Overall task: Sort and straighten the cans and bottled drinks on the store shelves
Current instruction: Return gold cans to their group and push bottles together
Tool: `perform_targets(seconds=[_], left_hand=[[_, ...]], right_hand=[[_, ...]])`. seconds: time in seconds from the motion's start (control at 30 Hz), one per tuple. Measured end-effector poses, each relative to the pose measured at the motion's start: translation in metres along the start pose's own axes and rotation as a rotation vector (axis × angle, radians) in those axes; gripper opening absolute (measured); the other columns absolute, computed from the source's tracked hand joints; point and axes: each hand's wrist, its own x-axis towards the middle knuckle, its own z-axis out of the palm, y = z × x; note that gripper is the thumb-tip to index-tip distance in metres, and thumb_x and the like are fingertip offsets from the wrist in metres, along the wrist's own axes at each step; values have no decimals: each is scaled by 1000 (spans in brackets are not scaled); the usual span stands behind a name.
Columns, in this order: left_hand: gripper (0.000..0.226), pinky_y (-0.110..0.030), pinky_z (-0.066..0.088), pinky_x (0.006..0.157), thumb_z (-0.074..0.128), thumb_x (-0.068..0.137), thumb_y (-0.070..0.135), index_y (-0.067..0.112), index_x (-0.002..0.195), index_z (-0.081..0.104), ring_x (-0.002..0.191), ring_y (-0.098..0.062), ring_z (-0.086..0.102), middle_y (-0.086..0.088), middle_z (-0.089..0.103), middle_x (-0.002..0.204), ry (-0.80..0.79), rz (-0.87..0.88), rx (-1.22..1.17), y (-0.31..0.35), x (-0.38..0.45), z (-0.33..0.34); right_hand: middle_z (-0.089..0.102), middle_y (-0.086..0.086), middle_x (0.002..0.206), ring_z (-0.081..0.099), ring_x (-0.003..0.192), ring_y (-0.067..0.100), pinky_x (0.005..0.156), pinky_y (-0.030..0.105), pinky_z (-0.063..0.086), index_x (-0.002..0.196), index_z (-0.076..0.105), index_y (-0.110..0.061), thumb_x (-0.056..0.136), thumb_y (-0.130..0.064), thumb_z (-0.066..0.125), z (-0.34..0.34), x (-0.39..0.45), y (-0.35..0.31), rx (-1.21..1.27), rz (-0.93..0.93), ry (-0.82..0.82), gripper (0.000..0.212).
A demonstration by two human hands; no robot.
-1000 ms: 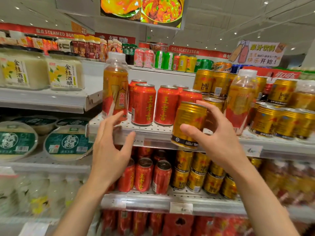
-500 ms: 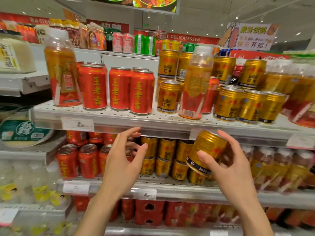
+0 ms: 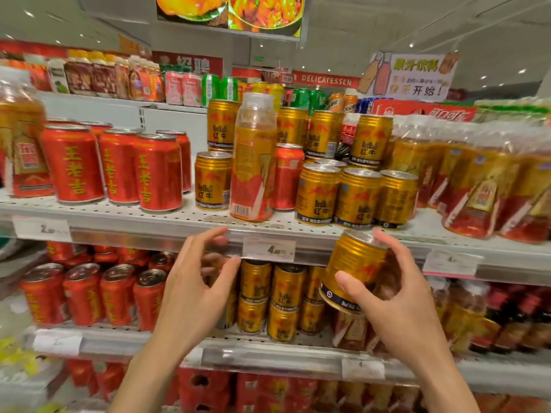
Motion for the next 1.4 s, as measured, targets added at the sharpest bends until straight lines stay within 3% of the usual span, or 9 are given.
perform_targets(seconds=[0.17, 0.23, 0.4, 0.53, 0.63, 0.73, 1.03, 1.2, 1.4], left_hand=[[40, -10, 51, 76, 68, 92, 24, 32, 129, 55, 92, -2, 63, 10, 59, 114, 48, 86, 58, 14, 30, -4], [43, -16, 54, 75, 68, 92, 30, 31, 133, 53, 90, -1, 62, 10, 55, 118, 46, 122, 107, 22, 46, -5], [68, -29, 51, 77, 67, 89, 49, 31, 147, 38, 81, 4, 62, 8, 48, 132, 47, 209, 296, 45, 91, -3], [87, -43, 55, 90, 62, 86, 64, 29, 155, 23, 102, -21, 66, 2, 47, 145, 6, 215, 404, 55, 119, 3], [97, -47, 51, 100, 60, 83, 72, 26, 157, 17, 122, -26, 60, -1, 54, 145, -20, 177, 470, 56, 134, 7], [103, -46, 55, 96, 58, 80, 77, 25, 157, 15, 116, -27, 65, -1, 65, 133, -18, 175, 513, 58, 140, 12], [91, -35, 52, 89, 67, 80, 68, 26, 151, 28, 107, -21, 66, 2, 68, 120, 37, 185, 403, 58, 137, 6], [85, -43, 55, 94, 71, 78, 64, 28, 145, 34, 101, -18, 65, 13, 58, 108, 35, 172, 308, 59, 127, -17], [77, -43, 54, 95, 75, 76, 60, 35, 139, 38, 104, -18, 64, 12, 64, 110, 16, 174, 302, 60, 117, -54]], right_hand=[[50, -38, 126, 48, 116, -17, 89, 17, 43, 137, 37, -58, 64, -63, 76, -2, 29, -20, -70, -179, -14, 83], [47, -40, 127, 46, 117, -20, 89, 13, 43, 139, 37, -55, 67, -60, 77, 0, 41, -29, -101, -251, -17, 83], [51, -22, 138, 51, 123, -2, 95, 14, 41, 144, 37, -42, 76, -48, 82, 10, 69, -43, -210, -357, -19, 82], [50, -22, 137, 50, 124, -1, 99, 17, 45, 143, 38, -38, 76, -51, 81, 19, 77, -37, -253, -382, -30, 80], [50, -20, 139, 50, 124, 0, 100, 22, 45, 143, 37, -39, 76, -54, 79, 20, 78, -32, -255, -386, -24, 81], [49, -19, 141, 49, 124, -1, 97, 18, 43, 144, 36, -39, 76, -57, 78, 20, 78, -31, -274, -397, -23, 82], [46, -20, 139, 46, 120, -5, 94, 11, 38, 146, 36, -37, 76, -60, 75, 15, 78, -34, -351, -436, -29, 83], [50, -22, 126, 46, 115, -18, 84, -2, 40, 139, 44, -38, 73, -54, 80, 11, 78, -39, -329, -487, -31, 77], [58, -12, 124, 59, 107, 1, 82, 4, 46, 127, 48, -33, 76, -48, 82, 24, 87, -65, -327, -557, -81, 64]])
